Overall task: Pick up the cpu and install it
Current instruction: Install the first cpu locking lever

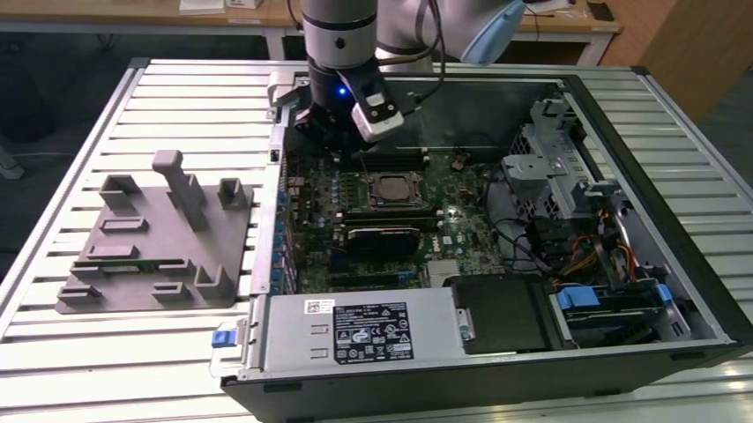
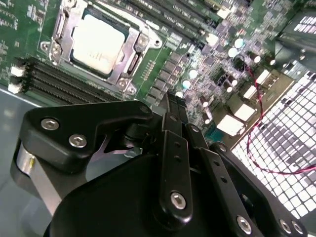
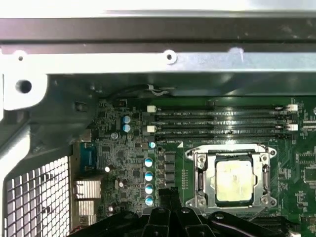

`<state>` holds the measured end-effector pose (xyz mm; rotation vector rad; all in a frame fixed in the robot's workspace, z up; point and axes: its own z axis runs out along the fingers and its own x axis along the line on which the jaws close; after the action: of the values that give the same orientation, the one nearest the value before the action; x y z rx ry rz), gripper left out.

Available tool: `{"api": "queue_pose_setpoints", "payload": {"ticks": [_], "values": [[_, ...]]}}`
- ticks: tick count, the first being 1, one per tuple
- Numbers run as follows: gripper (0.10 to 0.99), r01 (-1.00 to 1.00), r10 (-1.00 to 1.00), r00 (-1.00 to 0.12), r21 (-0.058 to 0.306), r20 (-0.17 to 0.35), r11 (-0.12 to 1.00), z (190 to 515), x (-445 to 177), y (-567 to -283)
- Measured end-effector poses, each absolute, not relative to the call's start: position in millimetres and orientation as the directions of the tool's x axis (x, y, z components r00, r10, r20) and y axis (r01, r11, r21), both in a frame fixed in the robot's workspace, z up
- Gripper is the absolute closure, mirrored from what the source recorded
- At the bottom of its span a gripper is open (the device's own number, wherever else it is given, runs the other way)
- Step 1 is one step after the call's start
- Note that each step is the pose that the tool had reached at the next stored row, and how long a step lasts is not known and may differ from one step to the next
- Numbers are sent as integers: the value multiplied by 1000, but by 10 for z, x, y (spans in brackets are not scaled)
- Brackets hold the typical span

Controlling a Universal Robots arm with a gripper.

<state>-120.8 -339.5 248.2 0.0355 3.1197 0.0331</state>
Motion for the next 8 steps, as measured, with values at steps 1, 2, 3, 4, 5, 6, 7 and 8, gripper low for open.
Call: {"api": "queue_pose_setpoints", "payload": {"ticks": [1, 2, 3, 4, 5, 6, 7, 8], "values": [[980, 23, 23, -1000, 33, -21, 999, 2482, -1212, -3395], [980, 23, 24, -1000, 45, -21, 999, 2481, -1214, -3396], [980, 23, 24, -1000, 58, -20, 998, 2481, -1215, -3396], [980, 23, 24, -1000, 73, -20, 997, 2481, -1216, -3396], [980, 23, 25, -1000, 84, -20, 996, 2481, -1216, -3397], [980, 23, 25, -1000, 89, -20, 996, 2481, -1216, -3397], [980, 23, 25, -1000, 89, -20, 996, 2481, -1216, -3397], [980, 23, 25, -999, 90, -20, 996, 2480, -1216, -3397]]}}
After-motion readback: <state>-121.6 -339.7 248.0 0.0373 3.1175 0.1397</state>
